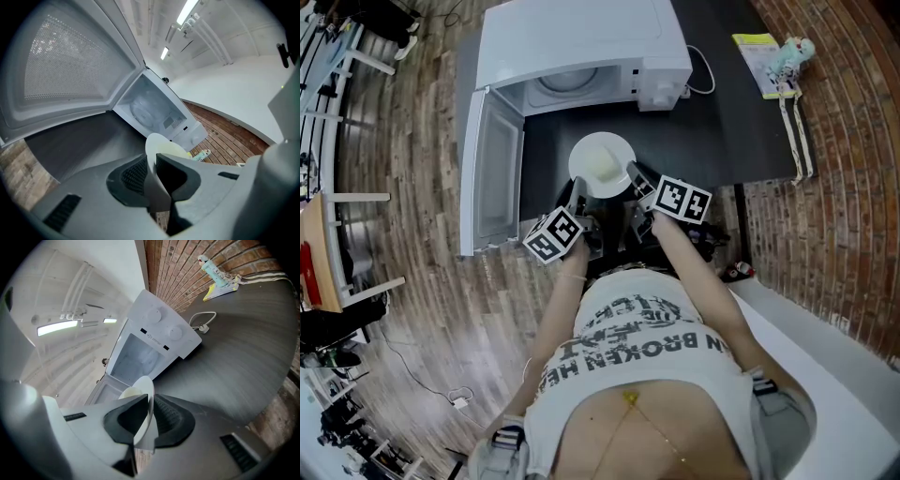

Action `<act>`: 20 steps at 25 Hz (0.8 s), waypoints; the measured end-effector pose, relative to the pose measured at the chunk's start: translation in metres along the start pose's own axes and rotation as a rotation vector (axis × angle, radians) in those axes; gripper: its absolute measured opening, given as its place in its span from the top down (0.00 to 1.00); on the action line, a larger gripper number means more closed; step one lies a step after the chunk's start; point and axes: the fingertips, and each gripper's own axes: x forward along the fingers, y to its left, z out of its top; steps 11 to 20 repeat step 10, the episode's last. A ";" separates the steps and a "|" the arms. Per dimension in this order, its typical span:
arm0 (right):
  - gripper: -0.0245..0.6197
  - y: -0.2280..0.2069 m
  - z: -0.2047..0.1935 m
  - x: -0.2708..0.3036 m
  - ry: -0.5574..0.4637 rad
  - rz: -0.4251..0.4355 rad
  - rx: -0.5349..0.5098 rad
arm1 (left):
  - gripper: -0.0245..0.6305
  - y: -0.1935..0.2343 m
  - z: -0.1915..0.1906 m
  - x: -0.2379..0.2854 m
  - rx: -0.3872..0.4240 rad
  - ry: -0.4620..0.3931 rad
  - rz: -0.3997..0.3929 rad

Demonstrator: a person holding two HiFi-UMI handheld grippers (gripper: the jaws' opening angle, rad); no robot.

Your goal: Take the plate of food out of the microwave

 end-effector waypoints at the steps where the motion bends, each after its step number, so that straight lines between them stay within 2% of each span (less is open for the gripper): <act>1: 0.90 0.000 0.000 0.000 0.002 0.001 0.000 | 0.87 0.001 -0.001 -0.001 0.002 0.000 0.005; 20: 0.90 -0.004 0.000 -0.002 0.008 0.002 0.002 | 0.87 -0.003 -0.005 0.000 -0.007 -0.010 -0.004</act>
